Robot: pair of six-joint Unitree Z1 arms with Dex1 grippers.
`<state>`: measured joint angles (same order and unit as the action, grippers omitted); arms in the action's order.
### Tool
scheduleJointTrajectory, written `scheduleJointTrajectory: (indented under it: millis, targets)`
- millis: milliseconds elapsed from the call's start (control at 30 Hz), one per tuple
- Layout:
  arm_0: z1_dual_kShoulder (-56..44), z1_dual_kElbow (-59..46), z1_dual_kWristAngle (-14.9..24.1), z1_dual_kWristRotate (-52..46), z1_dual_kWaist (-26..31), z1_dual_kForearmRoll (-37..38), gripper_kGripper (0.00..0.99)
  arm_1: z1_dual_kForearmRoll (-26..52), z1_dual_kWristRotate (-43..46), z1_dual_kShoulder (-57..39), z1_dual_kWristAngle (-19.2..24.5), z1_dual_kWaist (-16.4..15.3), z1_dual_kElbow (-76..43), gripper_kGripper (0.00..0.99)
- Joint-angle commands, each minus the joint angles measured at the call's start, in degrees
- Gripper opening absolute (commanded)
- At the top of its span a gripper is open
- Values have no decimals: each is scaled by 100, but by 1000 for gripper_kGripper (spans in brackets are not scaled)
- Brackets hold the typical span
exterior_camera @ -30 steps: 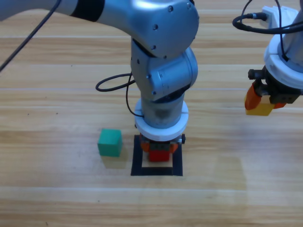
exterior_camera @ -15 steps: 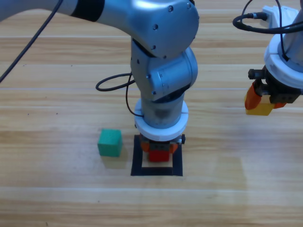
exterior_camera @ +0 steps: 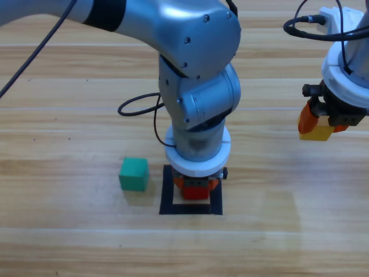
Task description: Stack the blocks in the rectangular block: red at the bottom, yellow in the middle, green on top
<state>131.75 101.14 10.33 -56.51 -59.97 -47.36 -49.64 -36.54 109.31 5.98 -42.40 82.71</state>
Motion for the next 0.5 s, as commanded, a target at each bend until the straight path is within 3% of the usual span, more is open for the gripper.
scheduleJointTrajectory:
  millis: [33,133,200,267,300,333,367,500]
  targets:
    - [79,-200,65,-44,-190,86,44,-28,15,196,-9,153,-124,0]
    - [70,-253,74,-35,-190,113,58,-28,15,213,-18,153,-124,0]
    - [61,-288,83,-35,-190,121,158,-28,24,213,-18,153,-124,0]
    - [53,-270,109,-44,-190,121,462,-20,24,222,-18,153,-124,0]
    - [53,-235,118,-44,-190,121,709,-20,24,222,-18,153,-124,0]
    - [44,-244,127,-44,-190,121,867,-20,24,222,-18,153,-115,0]
    - [17,-279,136,-62,-190,121,962,-11,24,222,-18,153,-115,0]
    - [-97,-358,197,-44,-190,113,990,-11,33,249,-9,153,-106,0]
